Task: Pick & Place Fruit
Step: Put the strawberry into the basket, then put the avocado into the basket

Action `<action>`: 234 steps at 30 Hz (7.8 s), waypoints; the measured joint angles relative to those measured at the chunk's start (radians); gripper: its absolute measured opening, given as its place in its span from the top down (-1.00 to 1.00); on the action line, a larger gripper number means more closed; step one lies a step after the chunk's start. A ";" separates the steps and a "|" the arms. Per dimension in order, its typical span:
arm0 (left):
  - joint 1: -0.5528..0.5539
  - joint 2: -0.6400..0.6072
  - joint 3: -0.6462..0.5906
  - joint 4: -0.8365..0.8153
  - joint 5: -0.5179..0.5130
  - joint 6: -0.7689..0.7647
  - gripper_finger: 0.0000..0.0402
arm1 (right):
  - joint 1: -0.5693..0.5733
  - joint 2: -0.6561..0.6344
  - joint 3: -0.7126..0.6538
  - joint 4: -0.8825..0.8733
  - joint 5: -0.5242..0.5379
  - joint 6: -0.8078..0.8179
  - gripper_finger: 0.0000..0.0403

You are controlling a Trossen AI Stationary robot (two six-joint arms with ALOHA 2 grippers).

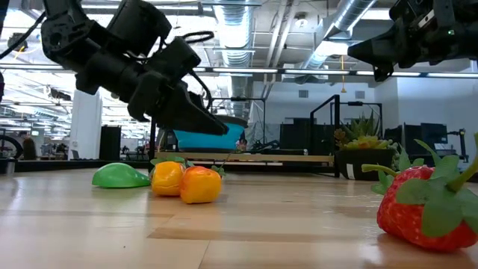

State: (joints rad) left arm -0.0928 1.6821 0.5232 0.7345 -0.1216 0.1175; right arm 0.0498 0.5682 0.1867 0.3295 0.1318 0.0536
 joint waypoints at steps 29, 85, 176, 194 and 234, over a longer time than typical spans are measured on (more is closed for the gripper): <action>0.038 0.123 0.134 -0.181 0.065 -0.098 -0.06 | 0.000 0.001 0.000 -0.007 0.000 0.000 0.99; 0.130 -0.395 0.134 -0.175 -0.018 -0.065 0.99 | 0.000 0.001 0.000 -0.008 0.000 -0.001 0.99; 0.220 -0.737 -0.115 -0.177 0.193 -0.102 0.99 | 0.002 0.001 0.000 -0.088 0.000 0.079 0.99; 0.216 -0.760 -0.135 -0.174 0.197 -0.096 0.99 | 0.002 0.001 0.000 -0.089 -0.001 0.105 0.99; 0.217 -0.758 -0.135 -0.165 0.167 -0.047 -0.34 | 0.002 0.001 0.000 -0.089 -0.001 0.043 0.99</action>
State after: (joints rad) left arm 0.1246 0.9237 0.3885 0.5694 0.0452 0.0708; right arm 0.0517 0.5690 0.1867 0.2401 0.1308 0.0969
